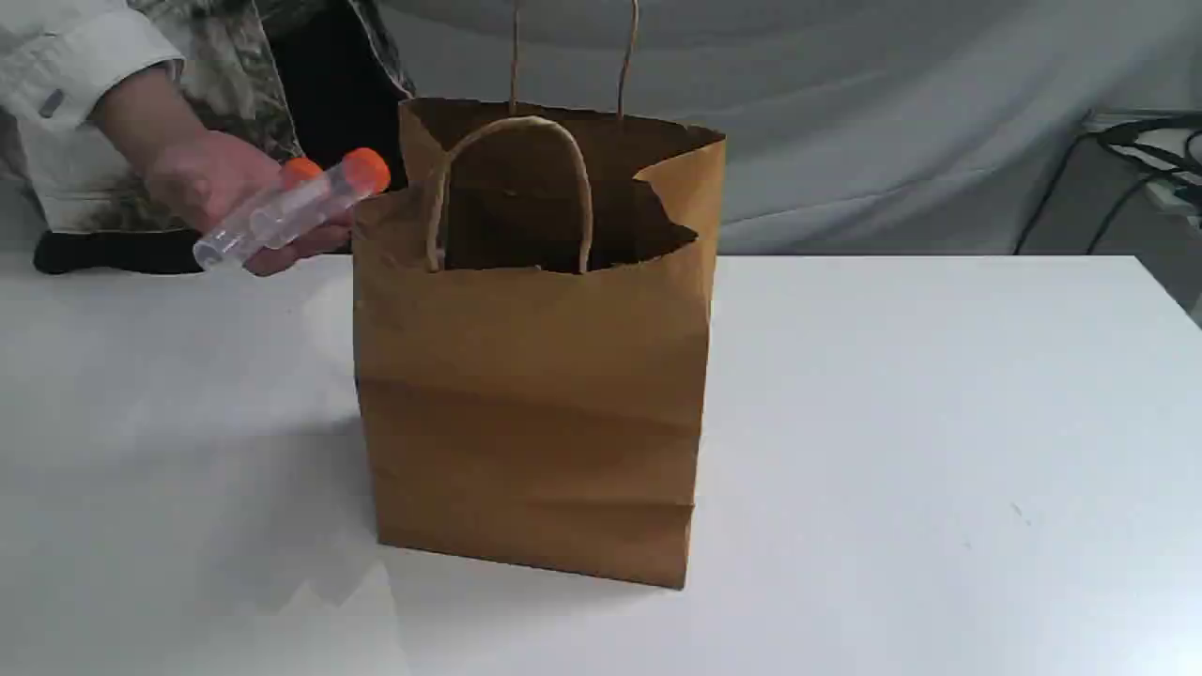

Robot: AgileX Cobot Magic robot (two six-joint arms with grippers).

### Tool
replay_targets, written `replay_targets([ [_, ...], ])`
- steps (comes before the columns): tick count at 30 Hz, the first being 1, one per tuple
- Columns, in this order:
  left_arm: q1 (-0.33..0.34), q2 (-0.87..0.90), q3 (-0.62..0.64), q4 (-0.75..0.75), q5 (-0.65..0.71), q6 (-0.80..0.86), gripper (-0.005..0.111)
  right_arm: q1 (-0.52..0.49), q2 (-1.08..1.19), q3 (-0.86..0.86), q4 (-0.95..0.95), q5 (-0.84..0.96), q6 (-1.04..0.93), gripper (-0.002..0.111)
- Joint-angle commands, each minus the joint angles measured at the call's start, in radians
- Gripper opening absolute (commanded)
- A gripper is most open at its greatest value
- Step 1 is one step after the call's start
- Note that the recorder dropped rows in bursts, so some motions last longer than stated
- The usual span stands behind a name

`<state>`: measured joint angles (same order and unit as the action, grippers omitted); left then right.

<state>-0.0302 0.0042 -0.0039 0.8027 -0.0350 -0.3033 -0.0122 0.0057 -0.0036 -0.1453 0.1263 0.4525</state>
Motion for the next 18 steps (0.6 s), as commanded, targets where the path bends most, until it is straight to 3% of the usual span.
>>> replay_targets([
  [1,0.002,-0.004,0.004,0.026,-0.019,0.006,0.0,0.001,-0.006,0.004,0.018,-0.005,-0.002,0.0],
  [5,0.002,-0.004,0.004,-0.003,-0.174,-0.055,0.0,0.001,-0.006,0.004,0.018,-0.007,-0.002,0.0],
  [10,0.002,-0.004,0.004,-0.019,-0.622,-0.122,0.0,0.001,-0.006,0.004,0.018,-0.005,-0.002,0.0],
  [13,0.002,-0.004,0.004,-0.006,-0.864,-0.408,0.0,0.001,-0.006,0.004,0.018,-0.003,-0.002,0.0],
  [15,0.002,-0.004,0.004,0.01,-0.892,-0.605,0.0,0.001,-0.006,0.004,0.027,-0.003,-0.002,0.0],
  [18,0.002,-0.004,0.004,0.129,-0.622,-0.976,0.0,0.001,-0.006,0.004,0.033,-0.001,-0.002,0.0],
])
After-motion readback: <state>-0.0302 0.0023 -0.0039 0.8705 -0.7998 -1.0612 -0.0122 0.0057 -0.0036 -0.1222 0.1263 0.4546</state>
